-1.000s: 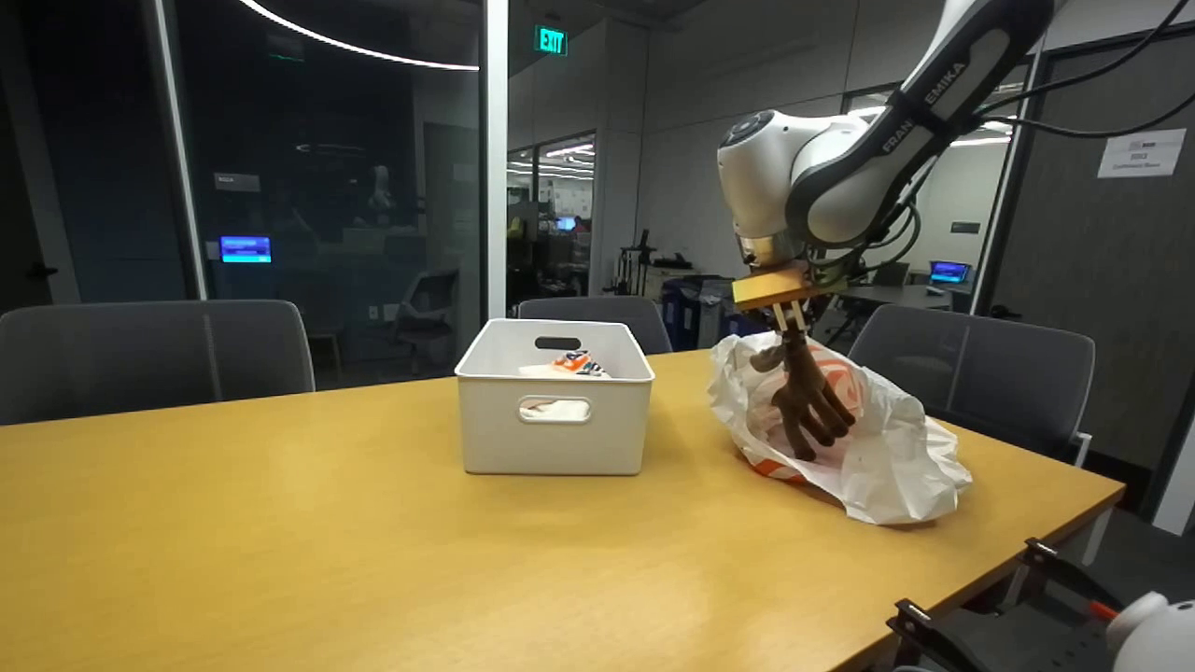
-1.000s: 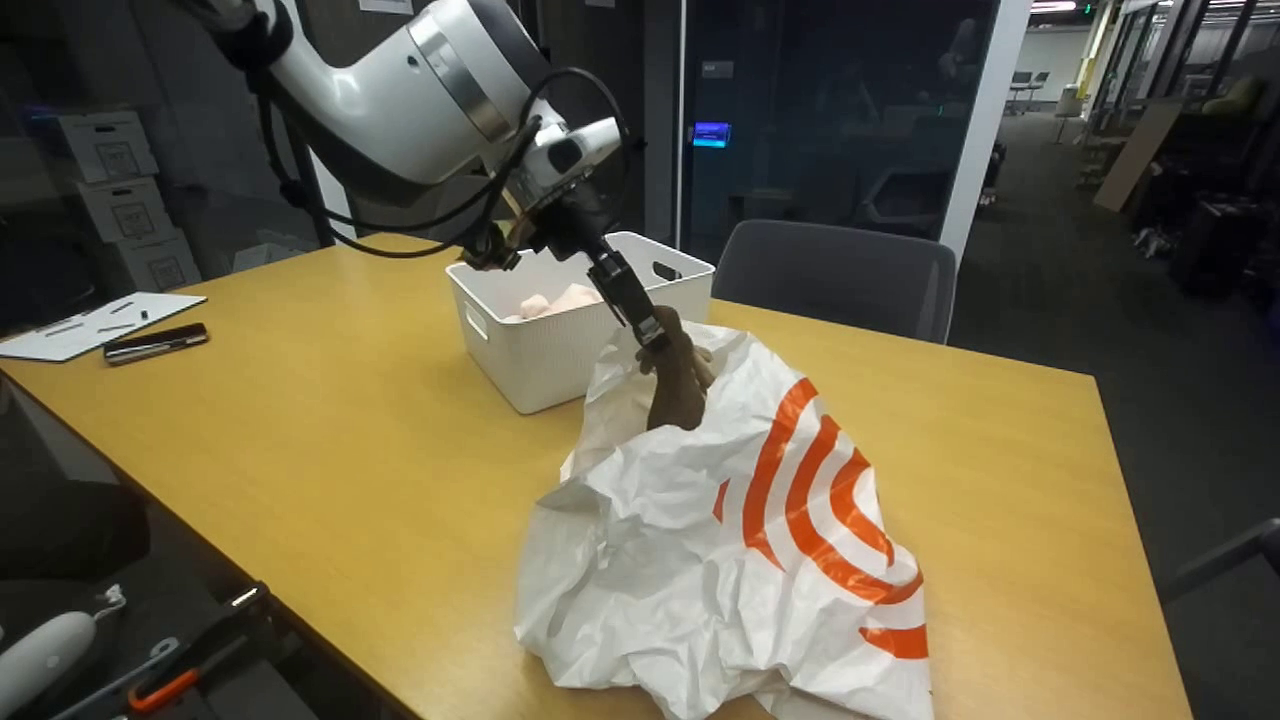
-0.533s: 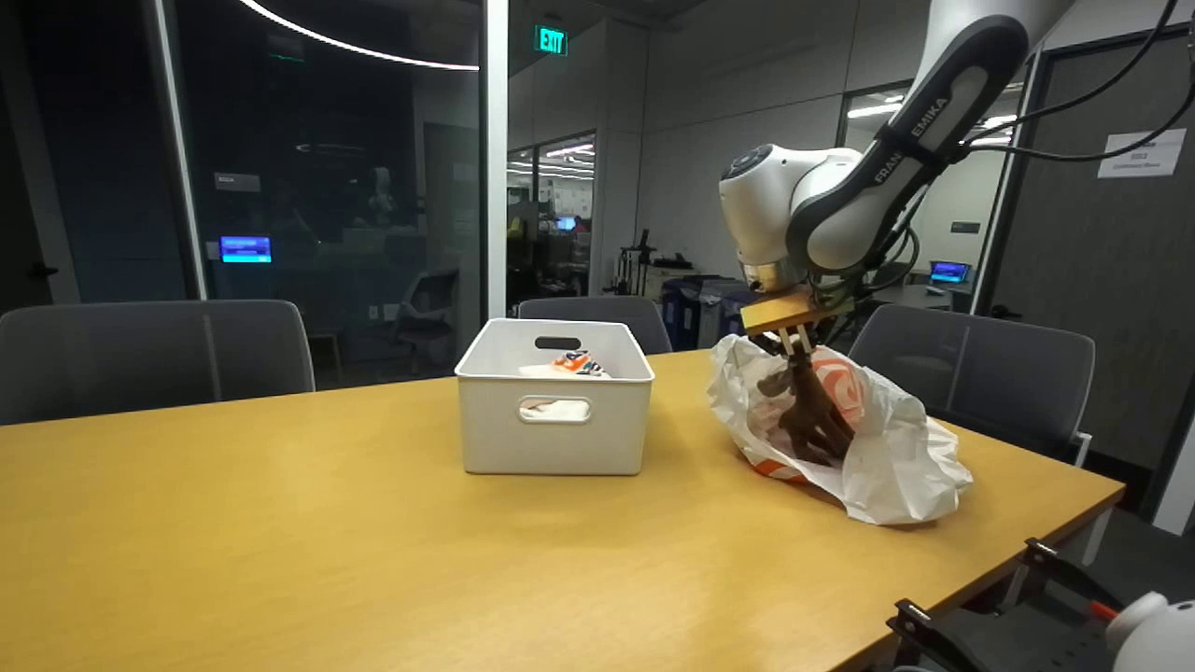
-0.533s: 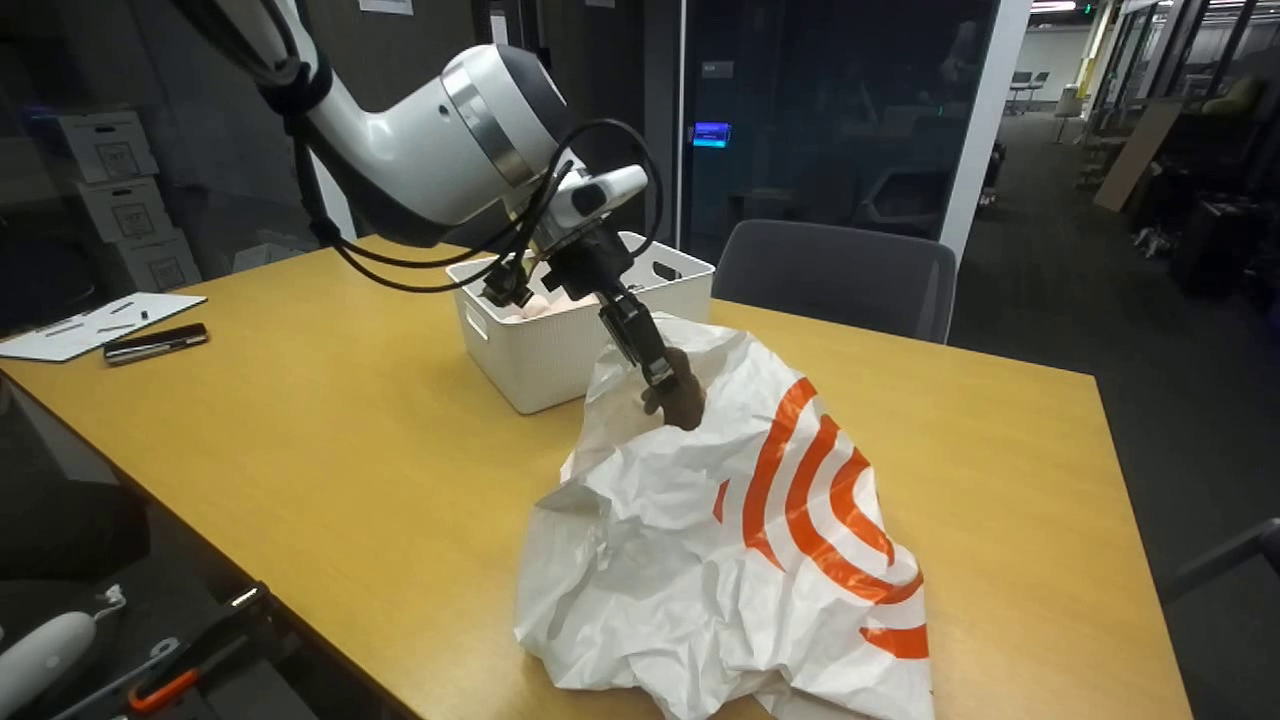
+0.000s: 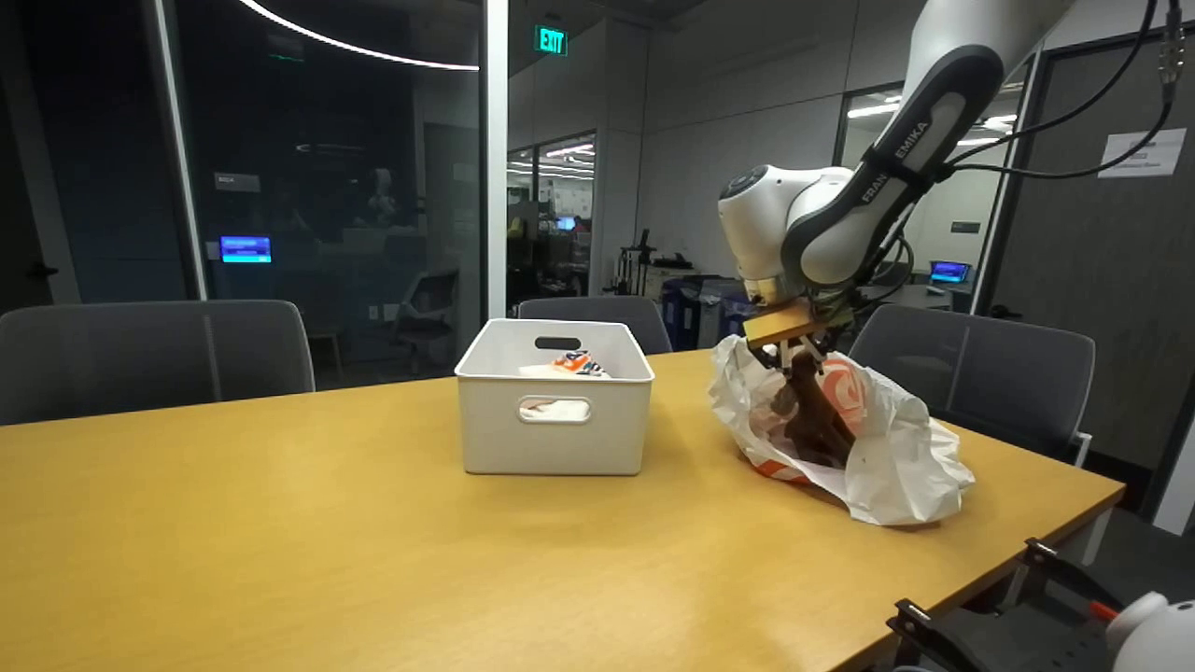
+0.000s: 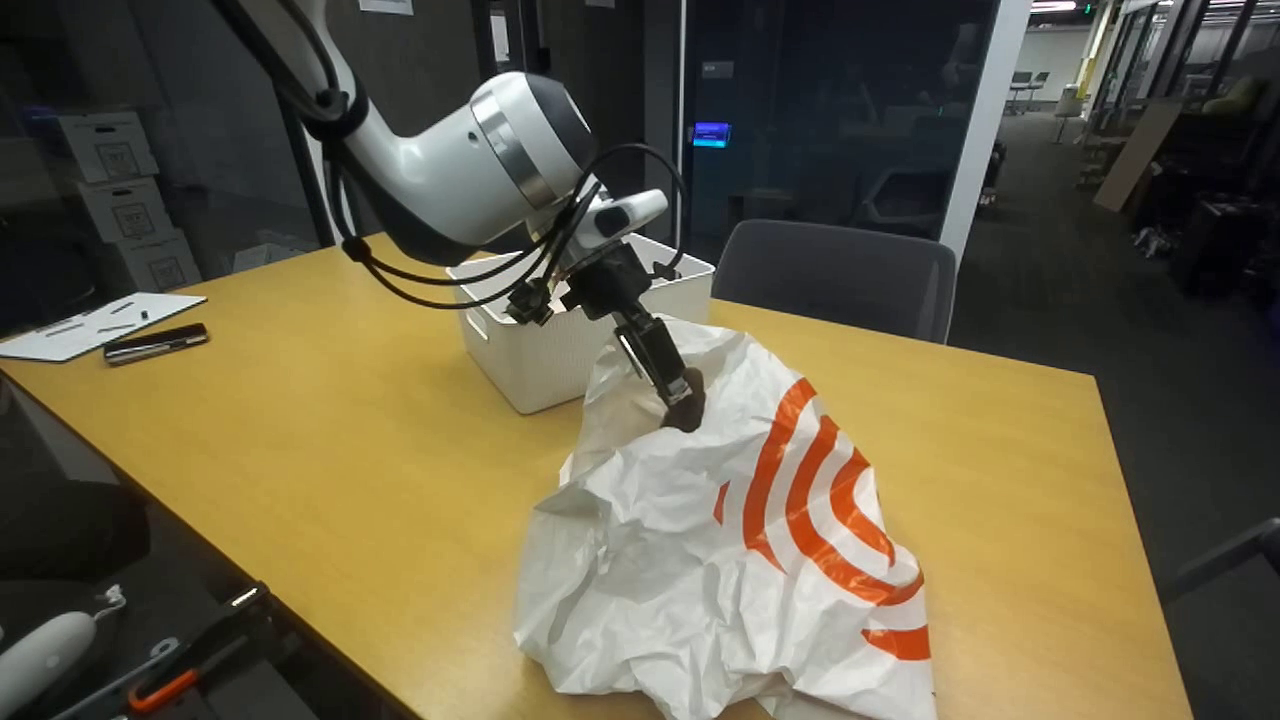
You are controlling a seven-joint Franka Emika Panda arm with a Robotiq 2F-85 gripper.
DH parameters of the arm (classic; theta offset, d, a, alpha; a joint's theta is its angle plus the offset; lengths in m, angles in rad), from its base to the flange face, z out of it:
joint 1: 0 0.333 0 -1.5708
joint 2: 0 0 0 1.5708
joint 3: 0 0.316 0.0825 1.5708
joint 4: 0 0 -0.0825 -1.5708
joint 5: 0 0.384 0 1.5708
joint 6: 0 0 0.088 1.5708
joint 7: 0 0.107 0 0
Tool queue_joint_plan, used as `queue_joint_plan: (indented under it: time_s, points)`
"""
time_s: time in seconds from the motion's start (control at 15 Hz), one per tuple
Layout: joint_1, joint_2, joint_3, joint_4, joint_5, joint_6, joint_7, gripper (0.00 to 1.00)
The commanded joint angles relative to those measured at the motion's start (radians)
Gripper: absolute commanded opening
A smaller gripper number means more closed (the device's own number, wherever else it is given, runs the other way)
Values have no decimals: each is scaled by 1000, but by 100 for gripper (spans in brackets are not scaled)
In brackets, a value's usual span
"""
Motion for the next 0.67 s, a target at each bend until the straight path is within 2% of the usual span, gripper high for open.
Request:
queue_joint_plan:
  time_s: [0.0,0.2,0.6]
  points:
    - [4,-12,5,16,39,7,-63,80]
    - [16,-72,25,-8,88,-1,-131,100]
    - [89,-161,91,22,142,-59,-289,100]
